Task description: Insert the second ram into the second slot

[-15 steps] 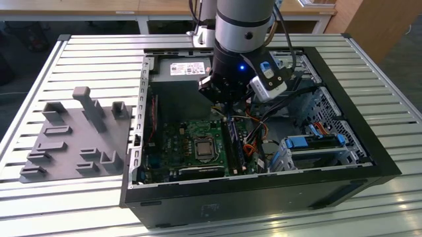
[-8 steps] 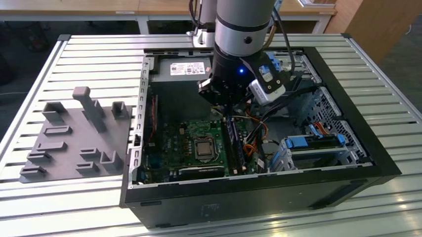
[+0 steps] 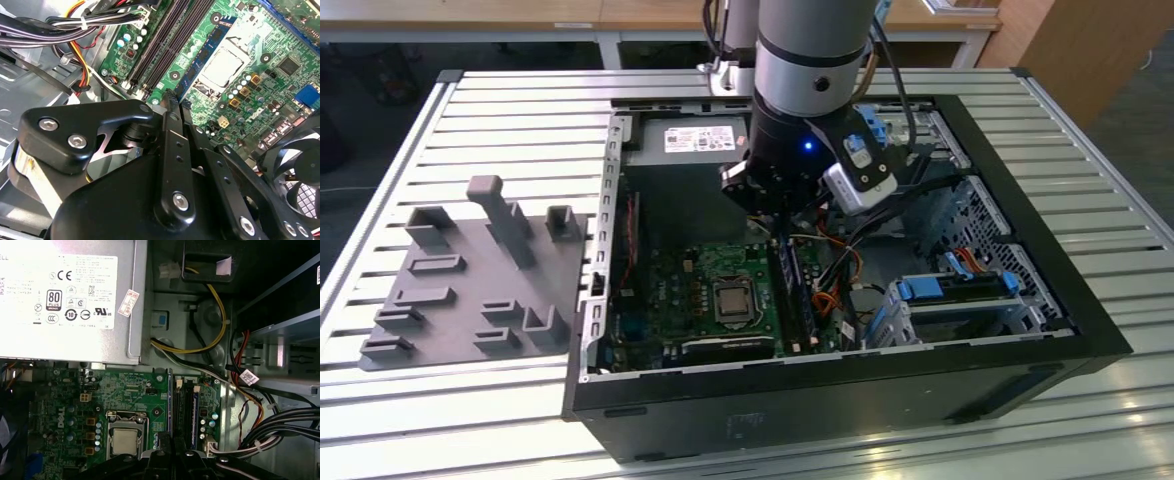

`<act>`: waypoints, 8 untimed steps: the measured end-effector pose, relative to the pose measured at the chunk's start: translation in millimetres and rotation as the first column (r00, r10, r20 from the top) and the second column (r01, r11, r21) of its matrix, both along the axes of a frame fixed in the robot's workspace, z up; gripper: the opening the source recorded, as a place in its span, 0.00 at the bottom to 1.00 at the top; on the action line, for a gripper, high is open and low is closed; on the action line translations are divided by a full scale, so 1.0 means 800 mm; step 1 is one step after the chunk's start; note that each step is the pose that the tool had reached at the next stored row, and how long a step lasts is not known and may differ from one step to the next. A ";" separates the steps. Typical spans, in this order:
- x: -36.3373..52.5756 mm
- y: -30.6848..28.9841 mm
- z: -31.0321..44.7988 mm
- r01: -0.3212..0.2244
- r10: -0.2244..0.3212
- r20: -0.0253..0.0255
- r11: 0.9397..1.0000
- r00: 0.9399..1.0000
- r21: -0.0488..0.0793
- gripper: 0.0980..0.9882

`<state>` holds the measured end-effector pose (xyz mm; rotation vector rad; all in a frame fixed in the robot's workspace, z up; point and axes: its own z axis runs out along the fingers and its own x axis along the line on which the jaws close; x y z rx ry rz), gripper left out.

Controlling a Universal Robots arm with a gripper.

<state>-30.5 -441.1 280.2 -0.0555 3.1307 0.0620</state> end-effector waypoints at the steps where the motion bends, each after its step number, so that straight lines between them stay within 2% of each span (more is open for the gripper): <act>1: 0.000 -0.0001 -0.0004 0.000 0.000 0.000 1.000 1.000 0.000 0.04; 8: 0.000 -0.0006 -0.0041 0.000 0.000 0.000 1.000 1.000 0.000 0.04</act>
